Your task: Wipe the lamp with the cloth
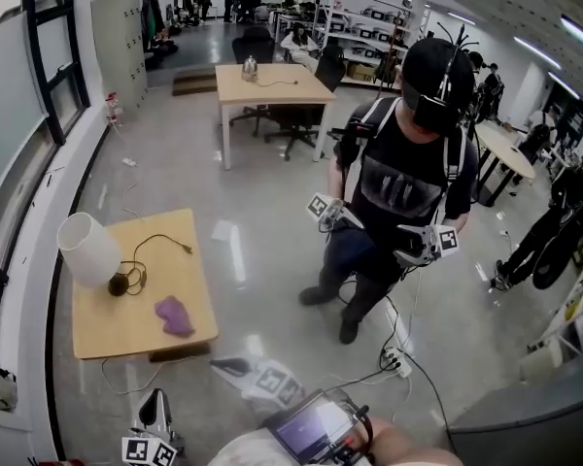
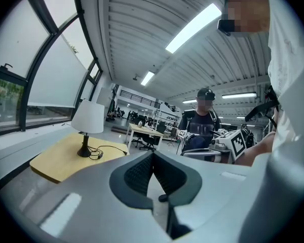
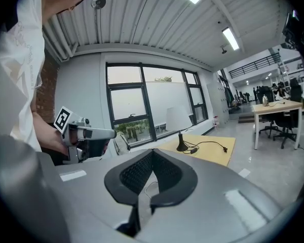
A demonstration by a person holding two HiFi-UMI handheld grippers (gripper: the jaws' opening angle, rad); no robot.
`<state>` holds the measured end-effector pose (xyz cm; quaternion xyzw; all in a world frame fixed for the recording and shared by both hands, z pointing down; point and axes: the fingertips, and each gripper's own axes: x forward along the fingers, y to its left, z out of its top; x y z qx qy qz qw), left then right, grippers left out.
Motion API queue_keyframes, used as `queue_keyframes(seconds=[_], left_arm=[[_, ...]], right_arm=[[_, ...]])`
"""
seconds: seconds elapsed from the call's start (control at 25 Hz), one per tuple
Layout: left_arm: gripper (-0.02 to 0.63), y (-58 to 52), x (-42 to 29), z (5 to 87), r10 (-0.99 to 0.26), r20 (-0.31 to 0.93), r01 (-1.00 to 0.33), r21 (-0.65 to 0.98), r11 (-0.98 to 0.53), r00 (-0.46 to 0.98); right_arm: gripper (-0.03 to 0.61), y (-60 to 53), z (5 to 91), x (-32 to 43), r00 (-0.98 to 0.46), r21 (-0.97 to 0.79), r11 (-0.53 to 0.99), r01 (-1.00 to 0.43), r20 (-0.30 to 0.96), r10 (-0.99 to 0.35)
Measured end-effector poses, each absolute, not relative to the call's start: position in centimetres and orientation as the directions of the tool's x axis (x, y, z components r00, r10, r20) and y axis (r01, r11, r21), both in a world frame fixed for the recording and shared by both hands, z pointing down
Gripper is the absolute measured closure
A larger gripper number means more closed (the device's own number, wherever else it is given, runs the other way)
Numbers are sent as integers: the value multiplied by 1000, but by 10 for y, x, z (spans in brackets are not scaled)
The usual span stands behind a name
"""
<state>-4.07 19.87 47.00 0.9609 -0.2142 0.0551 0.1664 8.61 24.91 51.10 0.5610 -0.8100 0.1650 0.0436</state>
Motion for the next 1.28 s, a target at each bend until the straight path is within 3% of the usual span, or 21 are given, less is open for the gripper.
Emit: queue_keyframes(seconds=[0.52,0.88,1.28], left_arm=[[614,136,24,468,-464,165,-492,248,-834,870],[614,95,40,469,-542,213,-581,245,-776,813],[614,60,34,493,-512,245,-566,280,-775,823]], right_arm=[[565,186,520,149,-427,-214,381,-899,247,-870],[565,134,555,167,-493,-230,437,-869,336,-803],[564,98,595,165,-473,-186,438,-880,437,-765]])
